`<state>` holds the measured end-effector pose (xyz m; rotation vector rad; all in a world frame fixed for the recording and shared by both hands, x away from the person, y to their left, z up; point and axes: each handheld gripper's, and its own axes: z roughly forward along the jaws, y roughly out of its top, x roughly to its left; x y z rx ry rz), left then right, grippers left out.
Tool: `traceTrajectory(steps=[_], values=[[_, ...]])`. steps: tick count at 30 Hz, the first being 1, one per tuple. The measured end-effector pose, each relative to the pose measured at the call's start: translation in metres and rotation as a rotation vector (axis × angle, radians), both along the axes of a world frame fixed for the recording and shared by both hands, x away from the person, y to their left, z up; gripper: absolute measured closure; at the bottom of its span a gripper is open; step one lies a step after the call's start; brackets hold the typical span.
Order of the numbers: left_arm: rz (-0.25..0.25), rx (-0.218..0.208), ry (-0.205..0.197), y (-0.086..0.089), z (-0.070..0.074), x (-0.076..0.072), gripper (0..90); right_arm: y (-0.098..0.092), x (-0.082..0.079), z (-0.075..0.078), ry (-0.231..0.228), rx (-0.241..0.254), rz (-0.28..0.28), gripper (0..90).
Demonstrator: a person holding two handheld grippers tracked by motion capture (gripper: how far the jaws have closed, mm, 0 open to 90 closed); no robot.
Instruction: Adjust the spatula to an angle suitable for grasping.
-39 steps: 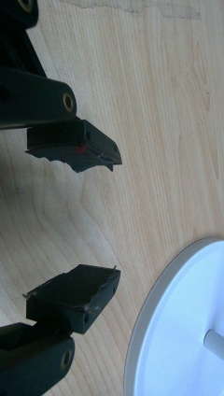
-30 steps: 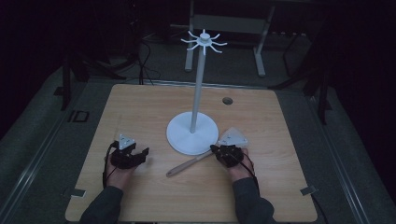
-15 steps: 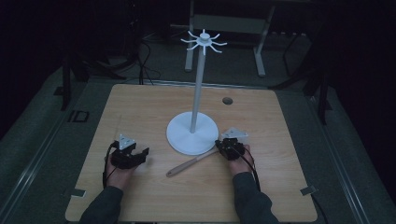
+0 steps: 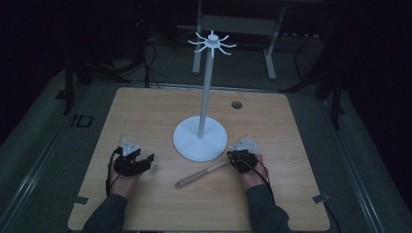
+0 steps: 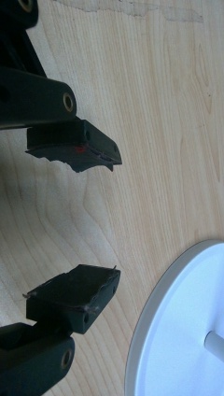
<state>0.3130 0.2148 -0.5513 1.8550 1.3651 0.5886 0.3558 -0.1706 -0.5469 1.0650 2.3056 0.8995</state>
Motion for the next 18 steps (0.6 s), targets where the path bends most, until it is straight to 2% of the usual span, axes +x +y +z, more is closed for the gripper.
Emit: traceTrajectory(steps=[8, 12, 17, 18], values=[[0.001, 0.003, 0.0, 0.0, 0.0, 0.0, 39.3, -0.01, -0.023, 0.001, -0.005, -0.016, 0.019, 90.0], [0.0, 0.005, -0.001, -0.001, 0.0, 0.0, 39.3, -0.015, -0.019, 0.001, 0.003, 0.002, 0.026, 90.0], [-0.003, 0.007, 0.002, -0.001, -0.001, 0.0, 39.4, -0.024, -0.002, 0.01, -0.008, 0.062, -0.028, 90.0], [-0.003, 0.007, 0.002, -0.001, -0.001, 0.0, 39.3, -0.024, -0.002, 0.01, -0.008, 0.062, -0.028, 90.0]])
